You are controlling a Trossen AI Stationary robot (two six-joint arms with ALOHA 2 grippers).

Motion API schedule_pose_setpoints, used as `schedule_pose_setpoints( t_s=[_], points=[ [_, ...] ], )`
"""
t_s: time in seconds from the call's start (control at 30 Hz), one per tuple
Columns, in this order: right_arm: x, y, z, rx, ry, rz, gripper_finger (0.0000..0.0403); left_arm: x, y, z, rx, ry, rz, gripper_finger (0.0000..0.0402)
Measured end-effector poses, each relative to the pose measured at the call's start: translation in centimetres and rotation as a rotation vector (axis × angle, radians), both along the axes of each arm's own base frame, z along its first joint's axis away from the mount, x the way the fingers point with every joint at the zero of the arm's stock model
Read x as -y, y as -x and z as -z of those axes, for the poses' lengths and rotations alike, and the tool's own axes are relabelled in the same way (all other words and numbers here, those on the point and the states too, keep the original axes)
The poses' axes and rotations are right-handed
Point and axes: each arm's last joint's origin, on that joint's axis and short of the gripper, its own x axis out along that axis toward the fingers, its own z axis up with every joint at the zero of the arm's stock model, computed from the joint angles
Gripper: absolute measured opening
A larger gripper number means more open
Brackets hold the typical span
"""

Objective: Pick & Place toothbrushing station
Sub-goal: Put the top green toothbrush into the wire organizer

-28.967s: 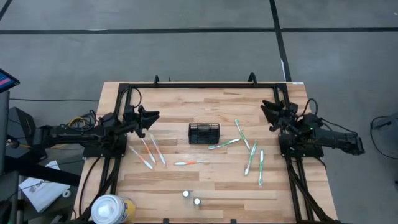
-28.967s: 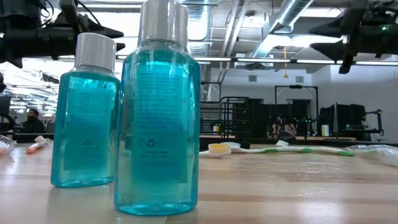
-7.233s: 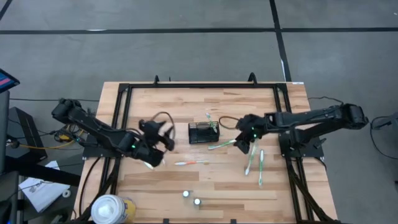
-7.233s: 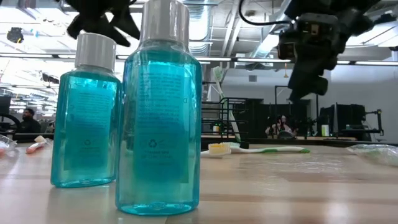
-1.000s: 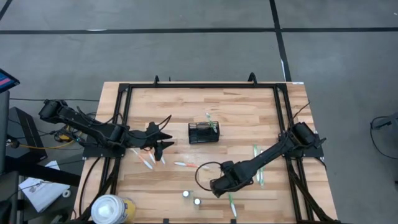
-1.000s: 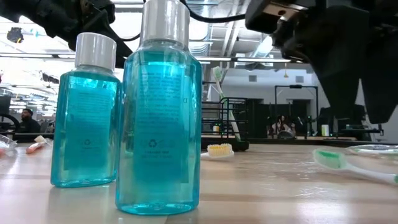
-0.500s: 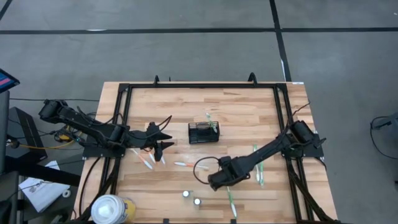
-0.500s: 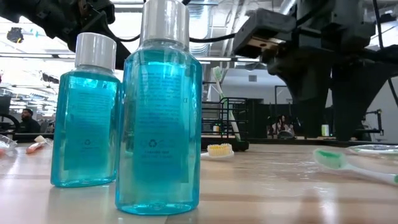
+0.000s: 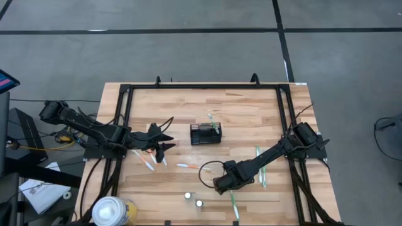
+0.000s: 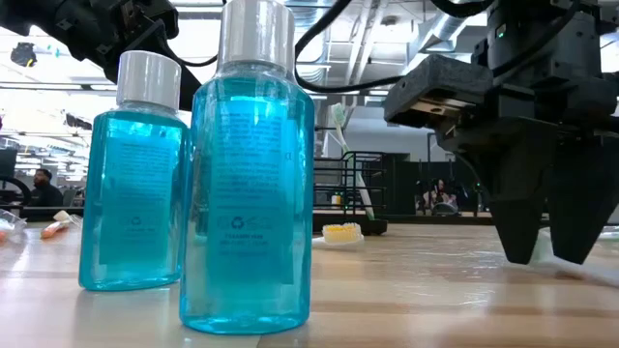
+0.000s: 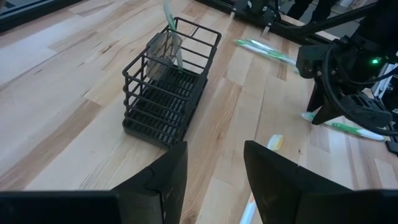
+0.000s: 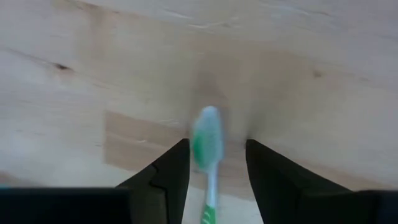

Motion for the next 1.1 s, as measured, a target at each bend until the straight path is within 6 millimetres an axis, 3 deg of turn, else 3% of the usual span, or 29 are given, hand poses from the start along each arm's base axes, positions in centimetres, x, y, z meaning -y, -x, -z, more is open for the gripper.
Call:
schedule_pose_setpoints(
  t_s=[0.2, 0.37, 0.6, 0.83, 1.1],
  points=[
    [-0.1, 0.0, 0.2, 0.017, -0.008, 0.005, 0.0114, 0.0, 0.0, 0.0, -0.003, -0.001, 0.0, 0.0154],
    [0.0, -0.5, 0.1, 0.064, -0.019, -0.039, 0.002, 0.0, 0.0, 0.0, -0.004, -0.001, -0.001, 0.0154],
    [0.5, -1.6, -0.3, 0.204, 0.069, -0.007, 0.0005, 0.0, 0.0, 0.0, -0.003, 0.0, -0.001, 0.0154],
    [2.7, -3.3, -4.9, 0.515, 0.188, 0.046, 0.0002, -0.2, -0.1, -0.2, 0.023, 0.004, -0.019, 0.0154],
    [6.4, -2.0, -11.0, 0.653, 0.423, 0.07, 0.0001, -0.2, -0.2, -0.3, 0.041, 0.007, -0.018, 0.0154]
  ],
)
